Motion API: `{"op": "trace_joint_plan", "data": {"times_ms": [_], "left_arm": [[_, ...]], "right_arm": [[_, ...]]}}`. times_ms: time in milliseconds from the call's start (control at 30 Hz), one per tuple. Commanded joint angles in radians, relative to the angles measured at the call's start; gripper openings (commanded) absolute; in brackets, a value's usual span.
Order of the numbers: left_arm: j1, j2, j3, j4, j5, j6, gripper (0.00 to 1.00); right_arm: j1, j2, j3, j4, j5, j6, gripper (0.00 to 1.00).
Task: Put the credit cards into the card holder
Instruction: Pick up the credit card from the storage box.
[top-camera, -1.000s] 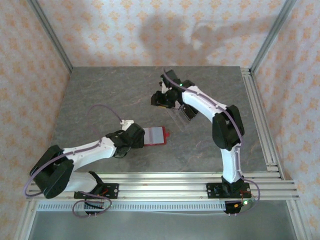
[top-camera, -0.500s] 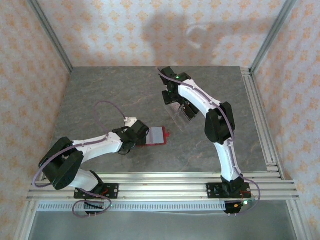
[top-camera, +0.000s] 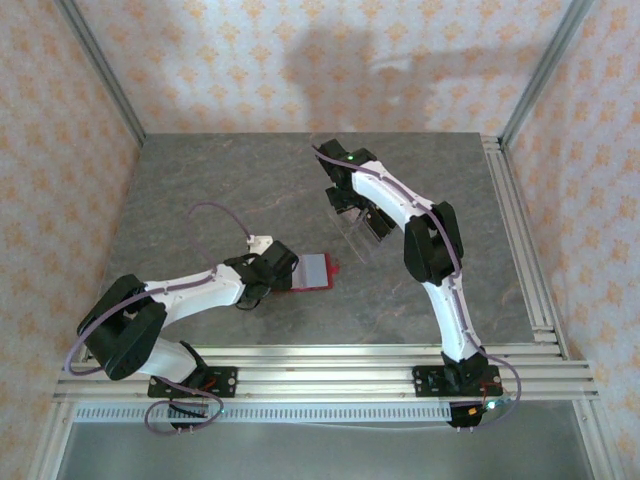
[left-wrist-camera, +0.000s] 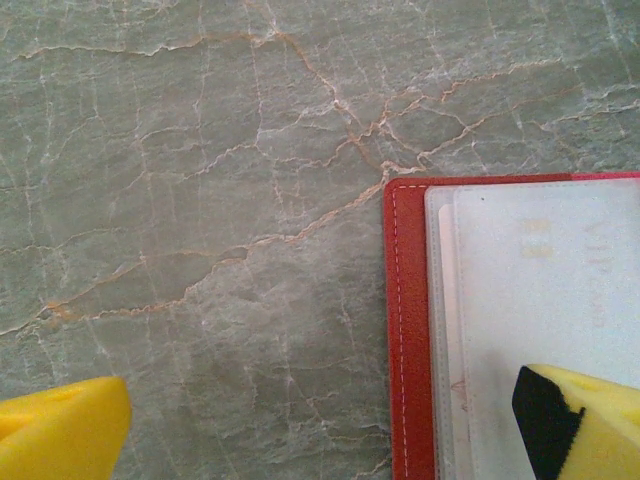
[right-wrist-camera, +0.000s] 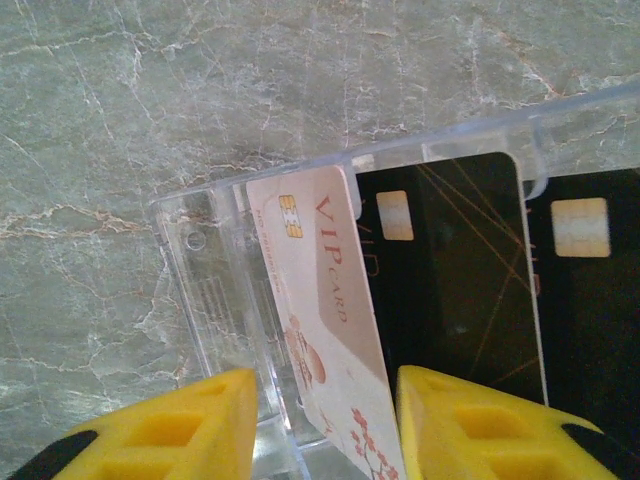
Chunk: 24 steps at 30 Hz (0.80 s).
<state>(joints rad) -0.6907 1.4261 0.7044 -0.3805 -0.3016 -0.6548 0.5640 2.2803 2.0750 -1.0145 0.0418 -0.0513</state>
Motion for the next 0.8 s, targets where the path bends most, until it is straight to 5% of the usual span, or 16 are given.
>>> {"op": "trace_joint_plan", "data": {"times_ms": [0,767], "left_arm": [[0.014,-0.028,0.003,-0.038,-0.056,-0.011,1.0],[0.014,-0.021,0.002,-0.039,-0.052,-0.012,1.0]], "right_arm": [[0.003,0.015,0.028,-0.029,-0.008,-0.01,0.38],[-0.028,0.024,0.049,-0.019,-0.081,0.008,0.17]]}}
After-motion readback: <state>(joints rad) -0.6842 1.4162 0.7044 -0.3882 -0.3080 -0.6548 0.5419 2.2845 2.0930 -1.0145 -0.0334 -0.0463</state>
